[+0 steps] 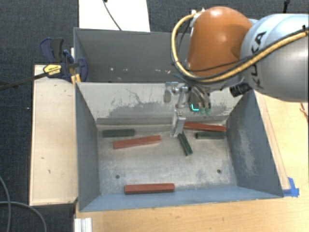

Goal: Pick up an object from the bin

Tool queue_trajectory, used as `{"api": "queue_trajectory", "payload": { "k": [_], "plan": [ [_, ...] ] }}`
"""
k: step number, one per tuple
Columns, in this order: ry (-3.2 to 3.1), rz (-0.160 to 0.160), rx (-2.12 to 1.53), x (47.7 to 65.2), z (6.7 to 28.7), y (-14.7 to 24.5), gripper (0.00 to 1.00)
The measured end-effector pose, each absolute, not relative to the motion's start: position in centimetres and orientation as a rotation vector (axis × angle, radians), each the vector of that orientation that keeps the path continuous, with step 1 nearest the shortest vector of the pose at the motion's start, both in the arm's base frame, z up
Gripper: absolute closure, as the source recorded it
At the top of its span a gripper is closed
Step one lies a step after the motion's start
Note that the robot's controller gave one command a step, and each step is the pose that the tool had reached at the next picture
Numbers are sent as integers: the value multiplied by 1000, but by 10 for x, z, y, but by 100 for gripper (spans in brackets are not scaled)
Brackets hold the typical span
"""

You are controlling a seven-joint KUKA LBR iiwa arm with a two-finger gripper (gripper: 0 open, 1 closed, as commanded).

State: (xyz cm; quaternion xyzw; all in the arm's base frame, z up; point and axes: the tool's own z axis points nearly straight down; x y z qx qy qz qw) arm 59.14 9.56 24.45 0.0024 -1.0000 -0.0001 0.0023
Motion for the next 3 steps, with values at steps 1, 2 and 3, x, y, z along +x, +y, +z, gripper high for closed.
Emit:
{"api": "queue_trajectory", "payload": {
  "k": [1,2,3],
  "plan": [
    [-3135,0,-52,591,94,84,0],
    [-3132,-1,-210,588,70,103,0],
    [-3133,-2,-216,588,71,103,100]
  ]
}}
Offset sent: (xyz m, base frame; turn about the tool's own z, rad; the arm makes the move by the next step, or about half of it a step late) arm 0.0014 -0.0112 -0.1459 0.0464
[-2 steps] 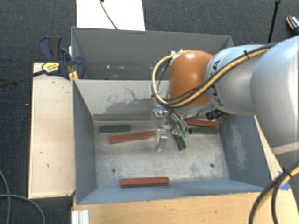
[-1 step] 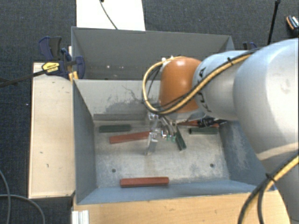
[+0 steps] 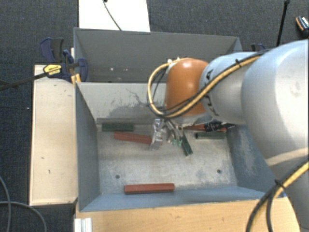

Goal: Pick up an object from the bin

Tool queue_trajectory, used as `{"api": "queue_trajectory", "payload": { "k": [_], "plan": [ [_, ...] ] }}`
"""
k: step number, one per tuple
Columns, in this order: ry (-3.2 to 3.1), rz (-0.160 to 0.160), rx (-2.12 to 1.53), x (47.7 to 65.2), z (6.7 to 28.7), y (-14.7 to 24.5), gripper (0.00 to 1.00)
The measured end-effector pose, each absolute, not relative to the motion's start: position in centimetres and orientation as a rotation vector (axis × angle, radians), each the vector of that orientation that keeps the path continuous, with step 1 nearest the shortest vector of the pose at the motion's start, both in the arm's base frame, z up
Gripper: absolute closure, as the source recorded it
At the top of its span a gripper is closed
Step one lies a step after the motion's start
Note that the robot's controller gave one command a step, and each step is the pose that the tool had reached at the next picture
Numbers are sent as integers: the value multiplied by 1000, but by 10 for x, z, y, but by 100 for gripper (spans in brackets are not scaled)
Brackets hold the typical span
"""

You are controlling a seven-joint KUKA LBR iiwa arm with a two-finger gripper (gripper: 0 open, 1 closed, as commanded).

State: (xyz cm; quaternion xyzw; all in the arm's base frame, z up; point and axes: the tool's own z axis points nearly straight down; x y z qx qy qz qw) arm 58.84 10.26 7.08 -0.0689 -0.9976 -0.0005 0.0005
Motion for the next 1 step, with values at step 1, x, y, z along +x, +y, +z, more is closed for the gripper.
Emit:
{"api": "queue_trajectory", "payload": {
  "k": [1],
  "plan": [
    [-3147,-4,-164,569,209,100,100]
  ]
}}
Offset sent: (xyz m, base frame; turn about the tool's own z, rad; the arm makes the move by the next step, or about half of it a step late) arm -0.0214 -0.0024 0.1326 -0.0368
